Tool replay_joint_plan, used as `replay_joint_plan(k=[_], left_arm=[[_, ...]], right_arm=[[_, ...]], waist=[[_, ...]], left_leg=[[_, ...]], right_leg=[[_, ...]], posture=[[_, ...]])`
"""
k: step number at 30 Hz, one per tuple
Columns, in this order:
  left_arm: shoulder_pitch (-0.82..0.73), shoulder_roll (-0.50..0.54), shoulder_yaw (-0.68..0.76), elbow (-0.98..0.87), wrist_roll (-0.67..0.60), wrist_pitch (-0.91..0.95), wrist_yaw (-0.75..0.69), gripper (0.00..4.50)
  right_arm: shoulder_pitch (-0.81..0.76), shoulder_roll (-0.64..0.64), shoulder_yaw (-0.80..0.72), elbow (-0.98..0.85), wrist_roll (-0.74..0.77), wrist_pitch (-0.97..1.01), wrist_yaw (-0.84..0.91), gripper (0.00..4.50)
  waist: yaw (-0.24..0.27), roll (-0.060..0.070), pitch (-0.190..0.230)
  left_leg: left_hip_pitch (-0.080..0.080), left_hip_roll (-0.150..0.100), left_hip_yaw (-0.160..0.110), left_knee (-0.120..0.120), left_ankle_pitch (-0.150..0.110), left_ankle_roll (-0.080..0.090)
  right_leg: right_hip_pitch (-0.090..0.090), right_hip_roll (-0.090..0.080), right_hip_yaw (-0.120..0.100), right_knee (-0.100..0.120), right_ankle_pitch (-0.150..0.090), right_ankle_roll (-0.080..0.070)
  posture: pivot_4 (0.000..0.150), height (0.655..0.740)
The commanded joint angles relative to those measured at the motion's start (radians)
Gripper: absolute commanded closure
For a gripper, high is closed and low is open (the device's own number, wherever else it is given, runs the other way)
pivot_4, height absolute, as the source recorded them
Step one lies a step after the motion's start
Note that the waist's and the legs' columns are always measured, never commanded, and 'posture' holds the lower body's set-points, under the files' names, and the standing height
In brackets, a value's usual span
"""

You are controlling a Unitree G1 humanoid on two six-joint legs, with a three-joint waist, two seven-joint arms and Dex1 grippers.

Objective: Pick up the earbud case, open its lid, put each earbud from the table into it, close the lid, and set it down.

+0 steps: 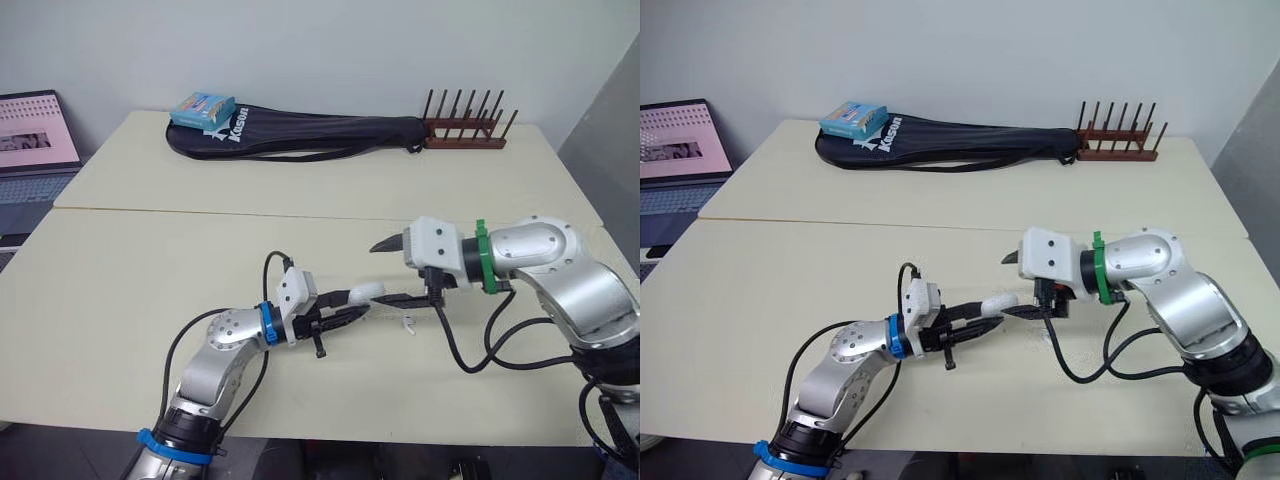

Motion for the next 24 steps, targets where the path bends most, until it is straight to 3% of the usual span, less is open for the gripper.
replay_joint_plan(k=[1, 24], left_arm=[[-0.009, -0.003, -0.002, -0.041, -0.014, -0.008, 0.003, 3.75], [-0.027, 0.032, -0.017, -0.04, -0.039, 0.01, -0.04, 3.75]], right_arm=[[-0.029, 0.0, 0.003, -0.008, -0.012, 0.002, 0.0, 0.61], [-0.024, 0.008, 0.013, 0.053, -0.081, -0.06, -0.008, 0.61]], waist=[[0.0, 0.0, 0.0], [0.0, 0.0, 0.0]], left_leg=[[0.0, 0.0, 0.0, 0.0, 0.0, 0.0], [0.0, 0.0, 0.0, 0.0, 0.0, 0.0]], right_leg=[[0.0, 0.0, 0.0, 0.0, 0.0, 0.0], [0.0, 0.0, 0.0, 0.0, 0.0, 0.0]], posture=[[0.15, 0.7157], [0.15, 0.7157]])
